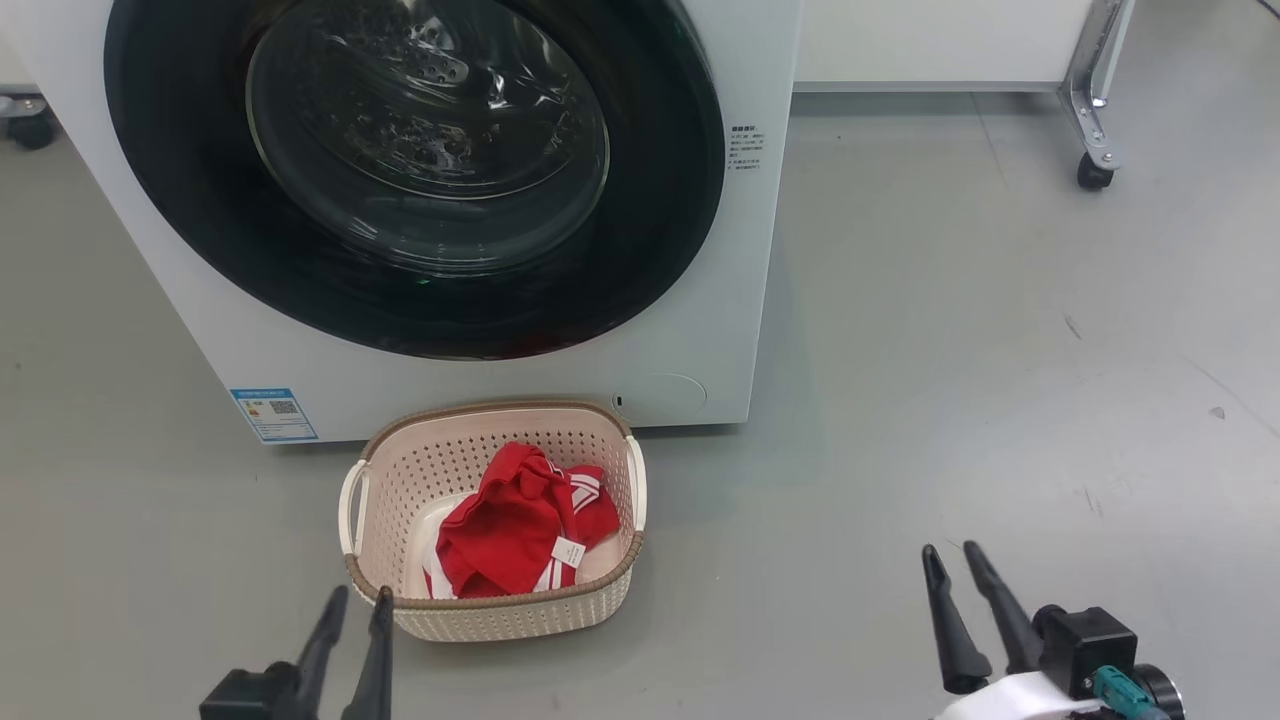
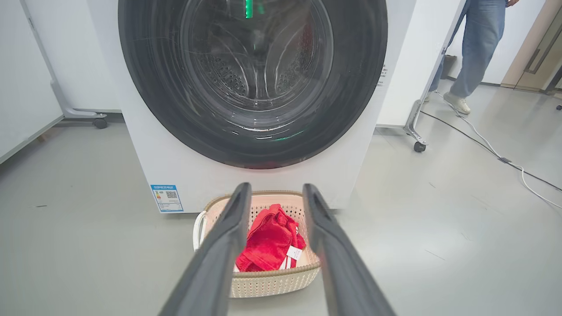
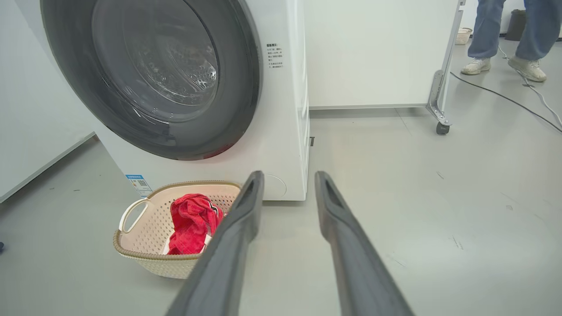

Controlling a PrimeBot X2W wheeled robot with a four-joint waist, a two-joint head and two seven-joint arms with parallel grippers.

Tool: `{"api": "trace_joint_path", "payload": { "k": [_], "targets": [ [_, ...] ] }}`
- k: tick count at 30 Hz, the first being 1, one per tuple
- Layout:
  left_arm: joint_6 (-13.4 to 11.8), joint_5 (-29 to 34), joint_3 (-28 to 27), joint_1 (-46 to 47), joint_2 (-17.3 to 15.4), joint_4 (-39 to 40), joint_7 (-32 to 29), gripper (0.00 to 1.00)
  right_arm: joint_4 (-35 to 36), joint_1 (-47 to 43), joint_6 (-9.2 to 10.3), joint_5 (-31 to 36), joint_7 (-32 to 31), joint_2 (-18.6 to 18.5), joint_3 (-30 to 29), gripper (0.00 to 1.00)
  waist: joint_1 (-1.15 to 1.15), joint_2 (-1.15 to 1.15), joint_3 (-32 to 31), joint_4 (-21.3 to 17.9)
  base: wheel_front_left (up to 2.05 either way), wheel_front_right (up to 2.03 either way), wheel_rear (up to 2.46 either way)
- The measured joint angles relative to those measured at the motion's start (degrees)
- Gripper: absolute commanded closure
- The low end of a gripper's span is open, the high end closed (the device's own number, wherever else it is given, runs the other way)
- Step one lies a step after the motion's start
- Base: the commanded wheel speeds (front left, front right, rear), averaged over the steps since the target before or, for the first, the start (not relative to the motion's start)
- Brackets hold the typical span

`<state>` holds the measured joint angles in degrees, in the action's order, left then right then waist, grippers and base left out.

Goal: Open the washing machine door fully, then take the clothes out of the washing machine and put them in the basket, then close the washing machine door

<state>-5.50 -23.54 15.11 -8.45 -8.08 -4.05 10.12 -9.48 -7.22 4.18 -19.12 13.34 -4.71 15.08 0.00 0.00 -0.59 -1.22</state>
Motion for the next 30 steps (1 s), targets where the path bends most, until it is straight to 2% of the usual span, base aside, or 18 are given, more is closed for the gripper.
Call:
{"api": "trace_joint_path", "payload": {
  "k": [6,14,30],
  "targets": [
    [0.01,-0.24,0.62,-0.57,1.04,-2.71,-0.05,1.00,-2.49,-1.69,-0.03,-0.25,0.00,0.64,0.23,1.00,0.00,0.00,0.02,0.01,0.00,0.00,0.00],
    [0.78,-4.63,0.29,-0.78,1.30,-2.53,-0.08,1.00,-2.00,-1.69,-0.59,-4.67,-0.04,0.70,-0.13,1.00,0.00,0.00,0.10,0.10,0.00,0.00,0.00],
    [2.32,-16.79,-2.53,-0.59,1.81,-2.67,-2.50,1.00,-1.71,-1.32,-2.10,-17.71,-3.04,1.03,-3.53,1.00,0.00,0.00,0.28,0.30,0.00,0.00,0.00]
  ]
}}
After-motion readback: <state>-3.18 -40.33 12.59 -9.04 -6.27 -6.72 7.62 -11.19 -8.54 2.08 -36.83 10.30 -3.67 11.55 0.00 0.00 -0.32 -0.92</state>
